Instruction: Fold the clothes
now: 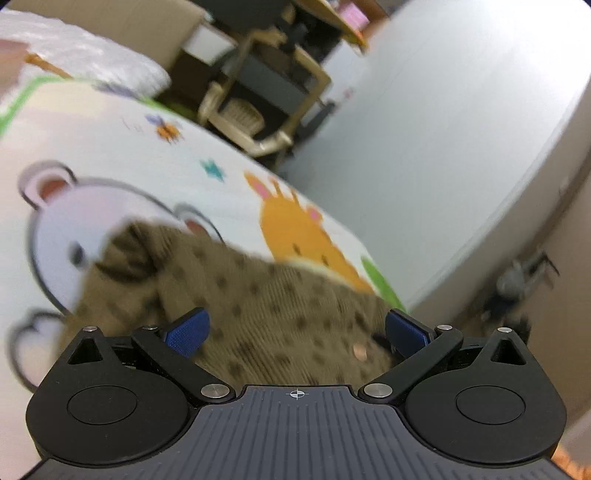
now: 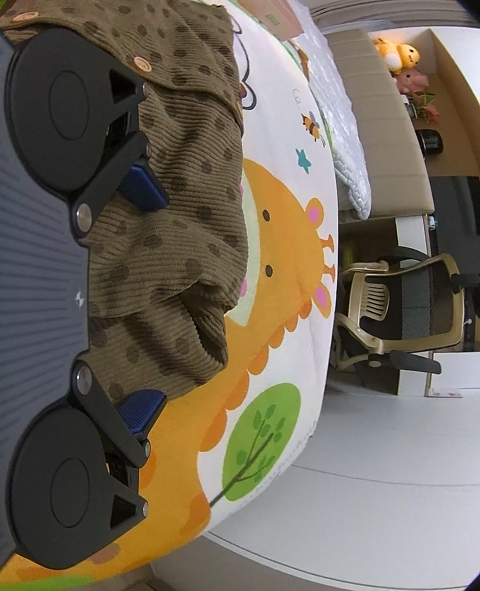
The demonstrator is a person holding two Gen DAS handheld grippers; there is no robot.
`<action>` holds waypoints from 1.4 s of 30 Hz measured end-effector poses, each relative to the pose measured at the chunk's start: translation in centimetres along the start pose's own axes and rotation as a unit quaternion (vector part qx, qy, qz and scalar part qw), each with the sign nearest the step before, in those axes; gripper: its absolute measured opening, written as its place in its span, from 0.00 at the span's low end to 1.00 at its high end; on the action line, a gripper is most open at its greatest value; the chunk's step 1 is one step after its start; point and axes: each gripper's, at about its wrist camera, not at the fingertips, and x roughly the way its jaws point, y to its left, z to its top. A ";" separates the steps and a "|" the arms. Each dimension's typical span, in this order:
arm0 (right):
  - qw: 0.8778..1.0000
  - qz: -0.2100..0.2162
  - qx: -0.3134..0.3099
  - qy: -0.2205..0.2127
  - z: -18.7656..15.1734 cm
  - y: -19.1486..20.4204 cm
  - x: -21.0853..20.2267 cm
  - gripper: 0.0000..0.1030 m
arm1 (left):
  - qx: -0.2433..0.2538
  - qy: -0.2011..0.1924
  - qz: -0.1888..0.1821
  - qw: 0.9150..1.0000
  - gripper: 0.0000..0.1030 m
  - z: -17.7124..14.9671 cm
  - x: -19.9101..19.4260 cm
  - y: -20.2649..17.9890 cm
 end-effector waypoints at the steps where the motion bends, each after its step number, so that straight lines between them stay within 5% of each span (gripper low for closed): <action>1: 1.000 0.002 0.003 0.000 0.0 -0.1 0.0 1.00 | -0.007 0.005 0.008 1.000 1.00 0.5 0.0 0.4; 6: 1.000 0.003 0.003 -0.002 -0.1 0.0 -0.2 1.00 | -0.040 0.047 0.021 0.998 1.00 2.6 2.0 2.5; 15: 1.000 0.005 0.006 -0.001 -0.1 0.0 -0.2 1.00 | -0.096 -0.019 -0.016 0.995 1.00 8.1 3.5 3.8; 18: 1.000 0.007 0.010 0.001 -0.1 -0.2 -0.1 1.00 | -0.055 -0.015 0.020 0.998 1.00 7.5 2.6 2.9; 21: 1.000 0.006 0.006 -0.005 -0.1 -0.1 -0.6 1.00 | 0.041 0.004 0.076 0.996 1.00 5.4 2.1 1.0; 24: 1.000 0.004 -0.001 -0.014 -0.2 -0.1 -1.5 1.00 | 0.088 0.037 0.068 0.993 1.00 2.9 1.3 0.0; 29: 0.993 0.045 -0.108 -0.027 -2.2 1.4 -6.0 1.00 | 0.193 0.073 0.128 0.970 1.00 -0.7 -0.9 -1.8; 33: 0.982 -0.001 -0.187 -0.025 -4.3 2.8 -6.6 1.00 | 0.233 0.081 0.170 0.954 1.00 -2.6 -2.9 -1.6; 37: 0.980 -0.007 -0.189 -0.052 -3.9 3.5 -8.0 1.00 | 0.171 0.077 0.166 0.968 1.00 -2.3 -4.7 0.0; 42: 0.977 0.036 -0.182 -0.107 -3.1 4.7 -10.8 1.00 | 0.103 0.054 0.145 0.983 1.00 -2.4 -7.4 1.8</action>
